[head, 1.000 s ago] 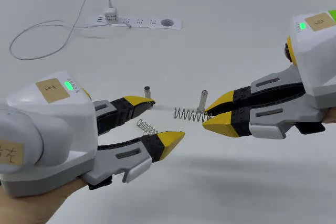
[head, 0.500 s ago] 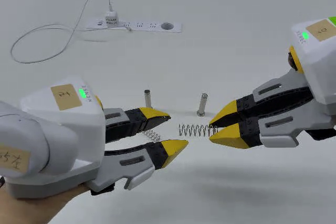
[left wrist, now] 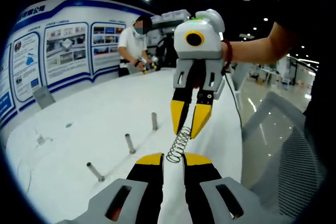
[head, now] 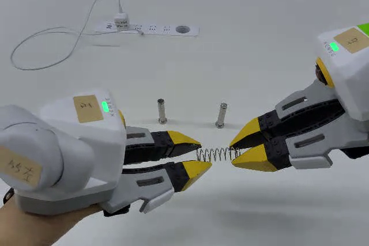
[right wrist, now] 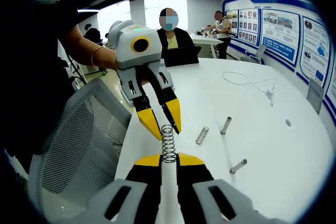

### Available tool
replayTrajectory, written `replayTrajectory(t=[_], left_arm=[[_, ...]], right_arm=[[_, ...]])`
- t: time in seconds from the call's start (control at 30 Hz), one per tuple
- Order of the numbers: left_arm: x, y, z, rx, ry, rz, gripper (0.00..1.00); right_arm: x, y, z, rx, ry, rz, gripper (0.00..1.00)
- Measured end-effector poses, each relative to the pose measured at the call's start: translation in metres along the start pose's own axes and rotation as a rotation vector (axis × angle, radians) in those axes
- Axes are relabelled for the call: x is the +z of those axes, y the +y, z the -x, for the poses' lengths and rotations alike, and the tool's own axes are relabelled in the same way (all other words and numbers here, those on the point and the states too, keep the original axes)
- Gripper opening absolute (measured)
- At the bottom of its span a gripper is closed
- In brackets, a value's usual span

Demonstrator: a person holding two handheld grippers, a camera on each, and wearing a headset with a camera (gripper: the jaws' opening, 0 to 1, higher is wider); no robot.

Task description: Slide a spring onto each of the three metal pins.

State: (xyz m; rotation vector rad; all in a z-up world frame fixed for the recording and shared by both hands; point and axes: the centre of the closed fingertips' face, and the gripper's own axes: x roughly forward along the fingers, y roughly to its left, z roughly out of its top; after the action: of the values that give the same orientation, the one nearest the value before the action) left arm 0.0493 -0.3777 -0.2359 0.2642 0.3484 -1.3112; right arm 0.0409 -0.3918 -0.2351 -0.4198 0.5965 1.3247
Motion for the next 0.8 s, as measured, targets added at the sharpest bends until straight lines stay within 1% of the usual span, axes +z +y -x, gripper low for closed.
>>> replayTrajectory(t=[0.13, 0.27, 0.43, 0.5, 0.57, 0.6, 0.67, 0.73, 0.8], left_arm=[[0.0, -0.002, -0.001, -0.004, 0.002, -0.011, 0.13], [0.0, 0.001, -0.001, 0.005, -0.006, 0.001, 0.12], [0.002, 0.004, 0.0, 0.019, -0.023, 0.011, 0.11], [0.003, 0.005, 0.0, 0.025, -0.027, 0.02, 0.11], [0.005, 0.006, 0.001, 0.036, -0.044, 0.034, 0.11], [0.005, 0.007, 0.001, 0.038, -0.047, 0.039, 0.11], [0.006, 0.008, 0.002, 0.047, -0.054, 0.038, 0.11], [0.006, 0.009, 0.003, 0.049, -0.056, 0.04, 0.1], [0.006, 0.01, 0.004, 0.058, -0.057, 0.036, 0.1]], right_arm=[[-0.001, 0.0, 0.0, 0.005, 0.004, -0.007, 0.11], [0.0, -0.002, 0.0, -0.004, -0.005, -0.015, 0.11], [0.002, -0.008, 0.001, -0.023, -0.022, -0.039, 0.11], [0.002, -0.012, 0.002, -0.044, -0.027, -0.058, 0.12], [0.002, -0.016, 0.003, -0.057, -0.036, -0.083, 0.12], [0.002, -0.017, 0.004, -0.059, -0.041, -0.084, 0.12], [0.003, -0.018, 0.005, -0.067, -0.051, -0.11, 0.12], [0.003, -0.021, 0.007, -0.081, -0.062, -0.129, 0.16], [0.003, -0.023, 0.008, -0.089, -0.063, -0.14, 0.17]])
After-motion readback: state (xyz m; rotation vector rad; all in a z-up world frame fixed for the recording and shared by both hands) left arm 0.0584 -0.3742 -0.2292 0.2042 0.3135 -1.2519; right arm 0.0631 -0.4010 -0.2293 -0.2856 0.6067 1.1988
